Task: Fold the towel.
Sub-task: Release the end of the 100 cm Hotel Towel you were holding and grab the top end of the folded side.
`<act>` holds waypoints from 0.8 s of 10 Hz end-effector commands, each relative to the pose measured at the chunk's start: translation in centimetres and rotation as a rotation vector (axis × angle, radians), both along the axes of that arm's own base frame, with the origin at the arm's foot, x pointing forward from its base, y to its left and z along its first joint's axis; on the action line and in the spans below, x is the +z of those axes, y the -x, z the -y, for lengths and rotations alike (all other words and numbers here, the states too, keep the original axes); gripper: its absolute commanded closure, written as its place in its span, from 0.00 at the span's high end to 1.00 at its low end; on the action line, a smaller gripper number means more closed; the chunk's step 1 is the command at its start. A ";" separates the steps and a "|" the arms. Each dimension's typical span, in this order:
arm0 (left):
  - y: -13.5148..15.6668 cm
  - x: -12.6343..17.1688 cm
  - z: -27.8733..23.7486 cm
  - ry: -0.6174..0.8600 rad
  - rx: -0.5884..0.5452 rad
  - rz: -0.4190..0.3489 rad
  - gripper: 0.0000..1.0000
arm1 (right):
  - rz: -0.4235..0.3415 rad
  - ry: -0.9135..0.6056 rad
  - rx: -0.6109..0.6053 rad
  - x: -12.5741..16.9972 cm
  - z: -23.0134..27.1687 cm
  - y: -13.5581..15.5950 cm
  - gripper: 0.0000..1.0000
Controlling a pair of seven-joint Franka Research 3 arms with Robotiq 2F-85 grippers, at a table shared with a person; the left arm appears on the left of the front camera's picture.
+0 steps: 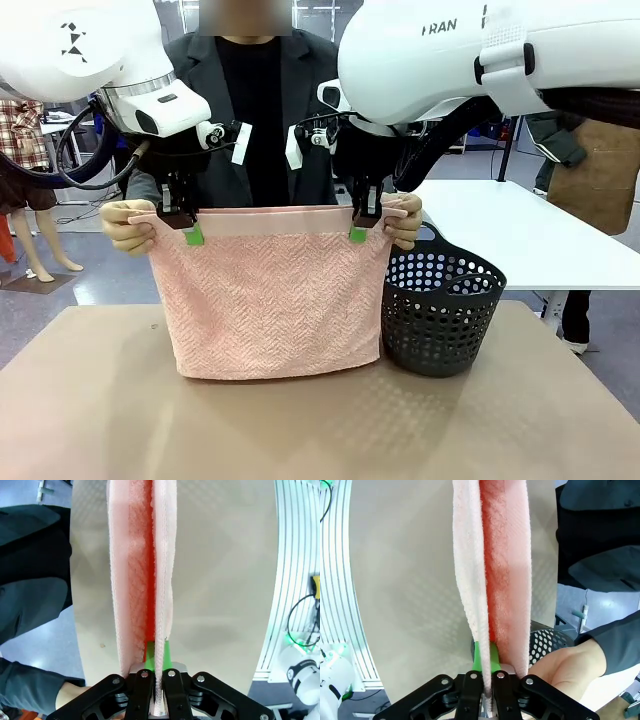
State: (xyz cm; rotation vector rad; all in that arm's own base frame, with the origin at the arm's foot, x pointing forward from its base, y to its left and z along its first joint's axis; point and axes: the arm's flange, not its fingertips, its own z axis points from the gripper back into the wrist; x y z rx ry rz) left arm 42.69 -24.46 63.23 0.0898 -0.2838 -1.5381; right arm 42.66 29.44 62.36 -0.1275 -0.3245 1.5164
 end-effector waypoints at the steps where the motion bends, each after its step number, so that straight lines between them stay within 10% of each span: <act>1: 0.0 0.0 -0.1 -0.005 -0.013 -0.002 0.00 | 0.003 0.005 0.010 0.0 0.0 0.0 0.00; 5: -0.1 0.0 0.0 0.006 0.018 -0.012 0.03 | 0.009 -0.006 0.003 0.0 0.1 0.2 0.03; 6: 0.1 0.1 0.0 0.005 0.009 -0.004 0.39 | 0.015 -0.011 -0.005 0.0 0.2 0.3 0.35; 7: 0.2 0.3 0.0 0.007 0.022 -0.003 0.39 | 0.013 -0.019 -0.018 0.1 0.4 0.5 0.35; 8: 0.4 0.7 0.1 -0.004 0.030 0.004 0.39 | 0.022 -0.020 -0.023 0.4 0.4 0.8 0.67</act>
